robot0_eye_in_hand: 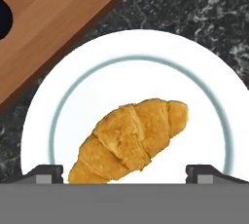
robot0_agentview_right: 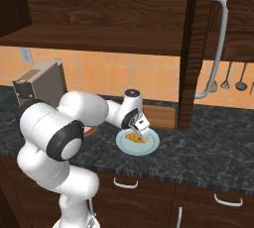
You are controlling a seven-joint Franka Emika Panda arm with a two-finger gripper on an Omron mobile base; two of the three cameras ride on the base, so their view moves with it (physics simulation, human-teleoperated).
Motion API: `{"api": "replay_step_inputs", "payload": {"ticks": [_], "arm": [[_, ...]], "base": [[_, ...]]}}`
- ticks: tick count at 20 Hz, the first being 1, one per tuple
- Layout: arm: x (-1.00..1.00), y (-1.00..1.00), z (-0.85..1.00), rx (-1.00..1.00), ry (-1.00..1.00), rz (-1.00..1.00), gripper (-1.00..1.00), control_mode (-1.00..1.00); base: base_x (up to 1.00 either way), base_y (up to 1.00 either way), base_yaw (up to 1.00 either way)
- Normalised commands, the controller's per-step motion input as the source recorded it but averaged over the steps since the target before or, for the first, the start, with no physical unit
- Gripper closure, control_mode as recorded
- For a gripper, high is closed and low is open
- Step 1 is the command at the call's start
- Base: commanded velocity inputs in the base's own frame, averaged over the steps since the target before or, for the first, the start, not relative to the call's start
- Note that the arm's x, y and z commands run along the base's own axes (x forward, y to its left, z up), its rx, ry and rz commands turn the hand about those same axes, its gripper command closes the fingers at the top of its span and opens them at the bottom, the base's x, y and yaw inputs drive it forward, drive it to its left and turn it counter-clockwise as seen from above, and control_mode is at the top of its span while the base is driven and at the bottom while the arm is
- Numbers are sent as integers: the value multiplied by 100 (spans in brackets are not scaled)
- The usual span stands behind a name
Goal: From the different types of pastries on the counter, select a croissant and place it on the cutting board. Then retrieve a jar of jam from the cabinet and place it alongside the croissant on the cutting board.
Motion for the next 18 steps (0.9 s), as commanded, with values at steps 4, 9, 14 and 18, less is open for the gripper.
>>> {"api": "replay_step_inputs", "payload": {"ticks": [4, 9, 14, 18], "arm": [[-9, 0, -21, 4, 0, -2, -100, -100], [17, 3, -28, -2, 0, -8, -100, -100], [13, 1, -3, -1, -4, -9, -100, -100], [1, 0, -9, 2, 0, -1, -100, -100]], "base": [[0, 0, 0], [0, 0, 0], [0, 0, 0], [0, 0, 0]]}}
